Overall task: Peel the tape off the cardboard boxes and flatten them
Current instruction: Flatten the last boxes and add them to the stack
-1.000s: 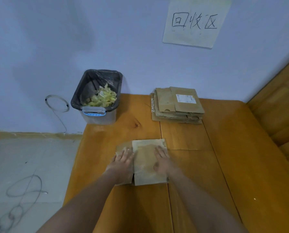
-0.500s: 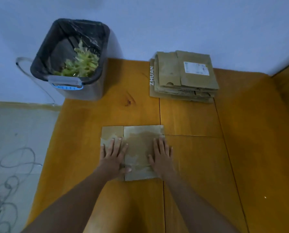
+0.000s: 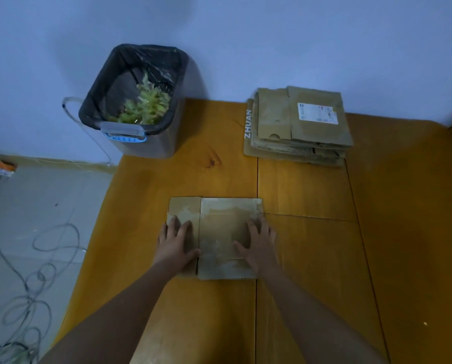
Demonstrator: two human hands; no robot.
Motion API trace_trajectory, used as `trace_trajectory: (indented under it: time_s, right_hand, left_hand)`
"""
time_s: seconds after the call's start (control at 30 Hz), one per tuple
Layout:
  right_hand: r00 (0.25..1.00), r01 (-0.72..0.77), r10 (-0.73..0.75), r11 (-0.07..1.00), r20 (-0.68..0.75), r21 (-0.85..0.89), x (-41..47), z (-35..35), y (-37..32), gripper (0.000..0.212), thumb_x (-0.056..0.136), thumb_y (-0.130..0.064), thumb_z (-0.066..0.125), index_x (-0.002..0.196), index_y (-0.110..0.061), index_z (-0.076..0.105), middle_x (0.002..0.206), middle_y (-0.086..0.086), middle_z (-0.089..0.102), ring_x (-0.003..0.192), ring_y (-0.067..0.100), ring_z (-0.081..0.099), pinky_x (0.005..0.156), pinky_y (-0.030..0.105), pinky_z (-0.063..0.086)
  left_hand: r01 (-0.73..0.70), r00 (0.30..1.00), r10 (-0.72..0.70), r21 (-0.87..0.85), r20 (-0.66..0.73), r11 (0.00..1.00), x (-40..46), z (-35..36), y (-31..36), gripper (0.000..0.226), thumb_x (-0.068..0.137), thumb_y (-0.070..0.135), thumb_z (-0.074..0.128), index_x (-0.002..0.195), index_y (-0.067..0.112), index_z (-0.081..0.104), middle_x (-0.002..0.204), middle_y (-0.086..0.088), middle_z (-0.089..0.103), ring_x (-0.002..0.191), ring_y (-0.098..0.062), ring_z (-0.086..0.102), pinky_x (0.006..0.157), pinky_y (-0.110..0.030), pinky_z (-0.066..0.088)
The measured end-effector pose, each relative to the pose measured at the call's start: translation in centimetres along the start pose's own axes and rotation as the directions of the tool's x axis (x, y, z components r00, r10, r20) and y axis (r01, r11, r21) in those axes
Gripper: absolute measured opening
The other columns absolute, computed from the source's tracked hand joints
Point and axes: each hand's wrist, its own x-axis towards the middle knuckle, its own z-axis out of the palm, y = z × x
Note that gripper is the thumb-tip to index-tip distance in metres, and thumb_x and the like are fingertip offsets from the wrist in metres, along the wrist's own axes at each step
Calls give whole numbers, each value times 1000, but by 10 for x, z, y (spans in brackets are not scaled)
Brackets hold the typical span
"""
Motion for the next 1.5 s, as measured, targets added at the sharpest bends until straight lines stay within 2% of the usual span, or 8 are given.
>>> trace_trajectory:
  time_s: [0.17,0.27,0.37,0.73,0.9,1.07,1.3,1.5]
  right_hand:
    - [997,-60,60,998,-39,-10,-9,-3,-4,74,86,-54,61,146,-25,29,151,-1,13,128,26,24,100,36,43]
    - [993,-106,107,994,-44,15,-23,-9,-4,71,84,-50,66,141,-26,32,146,-1,16,123,25,27,93,34,46]
    - [991,-131,131,991,-40,5,-38,-22,-3,73,84,-49,67,142,-26,30,145,0,15,125,26,26,95,36,44]
    - [960,-183,174,983,-218,-23,-80,-107,-50,70,83,-50,64,139,-22,33,144,3,17,122,31,28,88,38,45]
    - [932,-225,204,974,-300,-34,-102,-148,-63,60,84,-48,63,131,-19,39,141,4,19,119,32,29,88,39,46]
    - [892,-243,234,970,-388,25,-118,-198,-51,66,87,-49,60,140,-20,34,149,6,16,126,34,28,95,40,41]
    - [846,-208,168,978,-507,-22,-106,-269,-35,72,88,-60,50,143,-17,34,152,5,17,127,36,27,101,47,34]
    - [864,-188,120,978,-490,-92,-84,-325,15,69,90,-60,46,144,-18,34,155,6,16,129,38,28,103,48,32]
  left_hand:
    - [96,984,-127,-223,-126,970,0,4,13,76,76,32,80,141,27,43,150,-4,25,136,-32,19,110,-48,31]
    - [157,965,-222,-371,-138,915,-9,3,24,64,78,24,79,135,25,49,144,-6,26,130,-33,18,104,-53,35]
    - [134,970,-202,-391,-138,911,-22,-6,32,58,80,19,78,132,20,52,140,-7,24,127,-32,17,105,-48,35]
    - [-144,927,115,-54,-356,988,-71,-96,74,46,87,31,67,127,13,51,137,-11,29,121,-36,26,100,-40,37]
    - [-238,881,254,91,-400,967,-89,-129,99,42,91,33,62,126,13,52,141,-11,30,124,-38,29,102,-39,37]
    - [-384,816,423,179,-394,906,-97,-169,141,46,91,34,63,128,11,49,144,-9,29,121,-35,38,101,-39,38]
    - [-417,783,447,168,-432,893,-90,-197,197,56,88,42,63,134,15,46,152,-6,26,133,-34,30,110,-42,32]
    - [-400,791,427,158,-438,903,-80,-196,270,64,85,47,65,137,15,44,153,-6,25,135,-34,28,110,-43,32]
